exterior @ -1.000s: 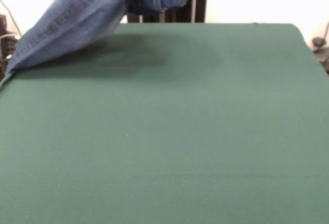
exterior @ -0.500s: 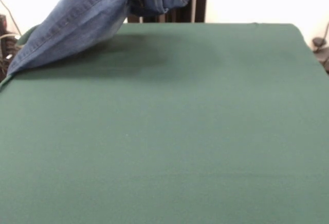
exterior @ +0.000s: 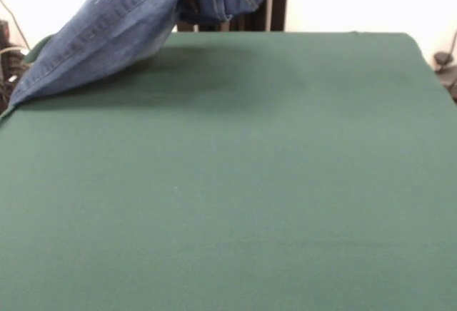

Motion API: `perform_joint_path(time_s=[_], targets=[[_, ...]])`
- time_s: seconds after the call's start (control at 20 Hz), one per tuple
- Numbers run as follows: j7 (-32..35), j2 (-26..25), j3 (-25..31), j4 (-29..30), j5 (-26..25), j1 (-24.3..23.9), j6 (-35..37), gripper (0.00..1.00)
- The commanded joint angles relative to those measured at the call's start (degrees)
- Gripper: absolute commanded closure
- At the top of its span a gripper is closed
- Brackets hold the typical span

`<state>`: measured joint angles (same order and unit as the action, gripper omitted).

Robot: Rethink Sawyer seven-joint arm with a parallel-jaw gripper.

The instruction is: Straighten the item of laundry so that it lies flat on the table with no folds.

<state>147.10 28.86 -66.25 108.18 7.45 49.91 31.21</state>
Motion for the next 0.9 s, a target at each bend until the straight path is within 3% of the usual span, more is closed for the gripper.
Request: perform_joint_path(time_s=[0.05, 0.45, 0.9], targets=[[19.4, -4.8, 1.2, -4.5, 6.0, 2.8, 6.5, 1.00], [21.2, -8.0, 0.0, -7.8, 10.6, 5.7, 12.5, 1.00], [21.1, -10.1, -2.0, -11.8, 12.3, 7.0, 18.9, 1.00]])
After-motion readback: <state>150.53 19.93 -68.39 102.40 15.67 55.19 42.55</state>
